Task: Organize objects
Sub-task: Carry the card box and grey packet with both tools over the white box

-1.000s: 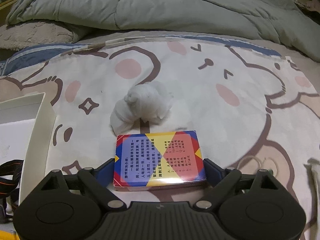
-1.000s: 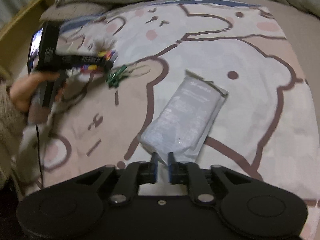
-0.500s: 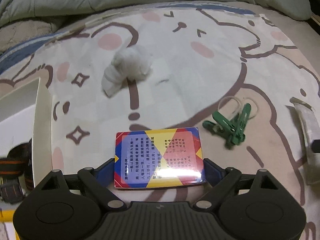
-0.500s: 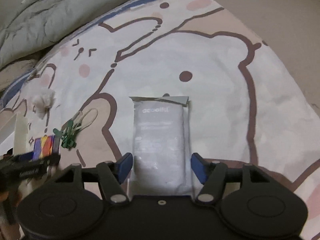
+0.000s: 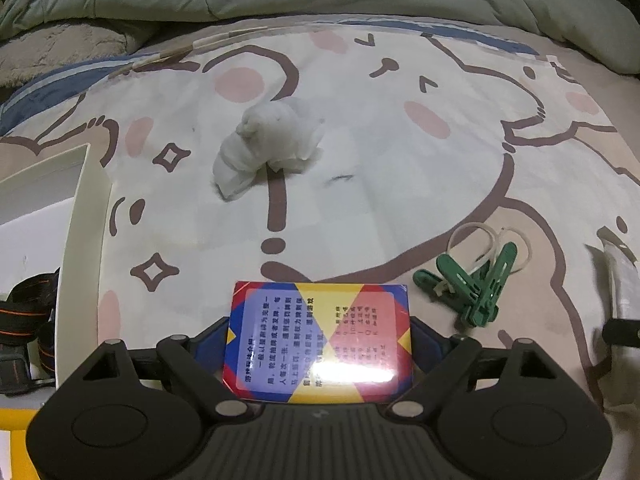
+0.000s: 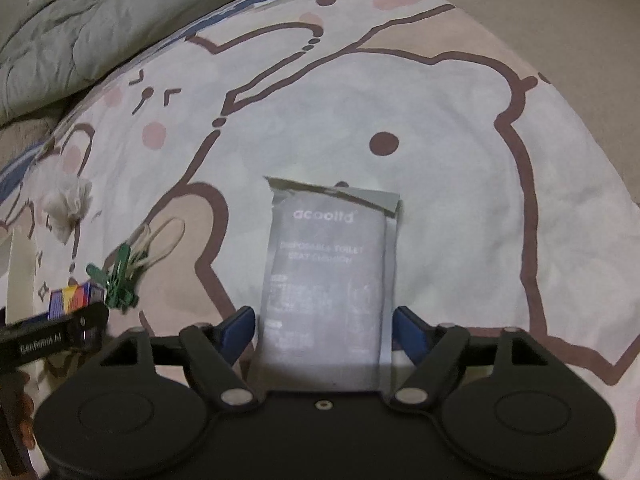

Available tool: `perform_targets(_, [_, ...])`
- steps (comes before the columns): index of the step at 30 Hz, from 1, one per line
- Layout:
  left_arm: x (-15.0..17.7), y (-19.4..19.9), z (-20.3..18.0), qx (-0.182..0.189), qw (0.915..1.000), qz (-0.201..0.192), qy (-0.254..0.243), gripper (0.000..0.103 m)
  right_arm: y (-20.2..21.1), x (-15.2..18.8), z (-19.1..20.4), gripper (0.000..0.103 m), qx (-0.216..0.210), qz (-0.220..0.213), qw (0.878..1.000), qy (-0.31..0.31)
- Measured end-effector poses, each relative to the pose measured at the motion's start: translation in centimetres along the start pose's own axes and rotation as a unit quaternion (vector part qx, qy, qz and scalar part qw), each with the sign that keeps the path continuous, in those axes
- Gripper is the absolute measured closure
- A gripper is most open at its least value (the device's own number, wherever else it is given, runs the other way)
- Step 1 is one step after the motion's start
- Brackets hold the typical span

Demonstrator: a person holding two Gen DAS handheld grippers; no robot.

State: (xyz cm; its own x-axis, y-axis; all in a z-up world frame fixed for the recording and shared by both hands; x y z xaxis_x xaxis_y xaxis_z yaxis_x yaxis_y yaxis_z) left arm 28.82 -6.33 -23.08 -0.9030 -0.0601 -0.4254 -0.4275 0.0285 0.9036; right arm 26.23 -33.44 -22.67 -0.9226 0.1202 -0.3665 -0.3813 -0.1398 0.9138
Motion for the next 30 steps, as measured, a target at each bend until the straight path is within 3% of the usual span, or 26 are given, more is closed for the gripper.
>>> perform_targets(1, [0.0,0.1,0.0,0.001,1.0,0.001,0.0,0.014,0.0,-0.1,0.0,0.038,-0.001,-0.002,1.0,0.001])
perform_targets(4, [-0.1,0.6,0.1,0.005,1.0,0.0,0.003,0.014,0.2,-0.3,0.2,0.045,-0.001,-0.009,1.0,0.023])
perform_targets(23, [-2.6,6.7,-0.3,0.043,0.9972,-0.059,0.019,0.014,5.5,-3.3,3.9,0.046,-0.024,-0.097,0.992,0.078])
perform_targets(30, [-2.9,8.4,1.2,0.036,0.996,-0.079,0.021,0.014,7.0,-3.8,6.9,0.046,-0.031,-0.118,0.987,0.105])
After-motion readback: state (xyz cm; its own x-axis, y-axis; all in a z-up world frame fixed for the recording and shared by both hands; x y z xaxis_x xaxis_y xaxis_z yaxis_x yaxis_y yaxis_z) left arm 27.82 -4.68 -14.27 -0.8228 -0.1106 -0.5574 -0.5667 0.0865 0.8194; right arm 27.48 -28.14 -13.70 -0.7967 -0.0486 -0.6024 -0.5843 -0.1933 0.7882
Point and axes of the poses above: each gripper's, at about its wrist camera, not at the fingertips, and y roughly against the way its jaws point, z to its left, x to its underside, the point moved 9 cm from there along -y, roughly the way its jaws point, and after that the axes turned 9 degrees about y, right-handed, at the moved point
